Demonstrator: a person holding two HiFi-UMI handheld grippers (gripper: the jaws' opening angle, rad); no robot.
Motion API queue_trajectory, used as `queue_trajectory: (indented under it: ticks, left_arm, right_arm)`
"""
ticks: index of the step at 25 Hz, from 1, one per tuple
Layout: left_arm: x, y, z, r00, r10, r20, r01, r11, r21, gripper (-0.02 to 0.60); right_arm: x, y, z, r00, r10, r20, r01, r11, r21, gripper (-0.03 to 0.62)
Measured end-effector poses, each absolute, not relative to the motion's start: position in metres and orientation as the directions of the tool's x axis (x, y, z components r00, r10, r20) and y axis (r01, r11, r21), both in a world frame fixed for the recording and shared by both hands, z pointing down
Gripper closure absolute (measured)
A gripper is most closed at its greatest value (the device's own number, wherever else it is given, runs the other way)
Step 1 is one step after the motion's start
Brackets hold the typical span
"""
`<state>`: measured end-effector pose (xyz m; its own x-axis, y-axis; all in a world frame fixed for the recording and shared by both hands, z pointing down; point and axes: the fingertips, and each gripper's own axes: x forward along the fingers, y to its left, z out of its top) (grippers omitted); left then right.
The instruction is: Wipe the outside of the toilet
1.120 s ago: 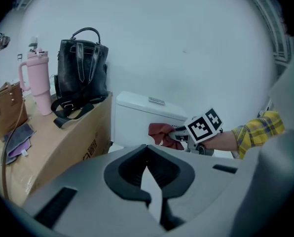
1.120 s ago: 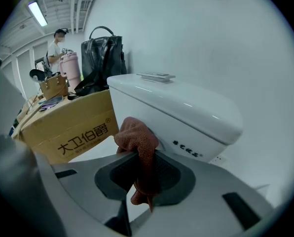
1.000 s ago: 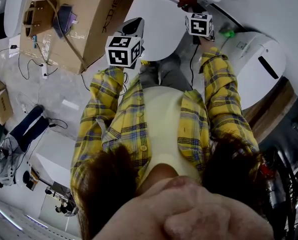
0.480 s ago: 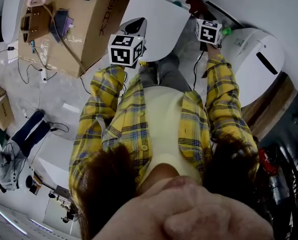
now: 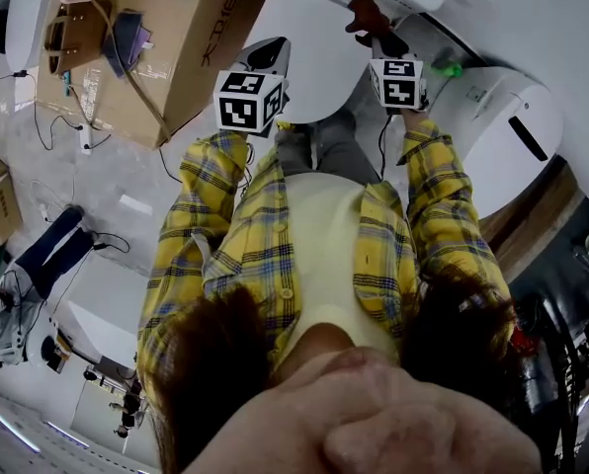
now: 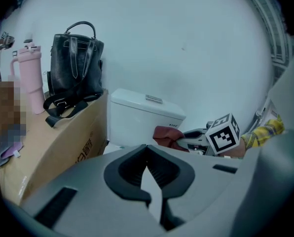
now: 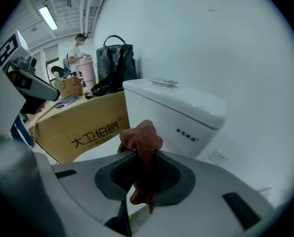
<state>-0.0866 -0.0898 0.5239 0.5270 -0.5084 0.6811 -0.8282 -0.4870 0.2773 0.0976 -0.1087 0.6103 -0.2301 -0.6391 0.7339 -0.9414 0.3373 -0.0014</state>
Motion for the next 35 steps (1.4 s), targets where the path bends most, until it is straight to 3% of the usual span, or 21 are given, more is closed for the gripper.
queue_trajectory:
  ticks: [14,35]
  left_arm:
    - [-0.140,-0.088,0.537,0.412,-0.572,0.709,-0.908,-0.320,0.270,0.572]
    - [-0.169,-0.067,0.556,0.341,-0.564,0.752,-0.940,-0.228,0.255,0.572]
  right_arm:
    - [-0.010,-0.170,0.635,-0.374,-0.545,0.750,-0.834,0.551,-0.015,0.510]
    - [-0.043,-0.232,0.686,-0.310,-0.505,0.806,-0.858,0.513,-0.008,0.510]
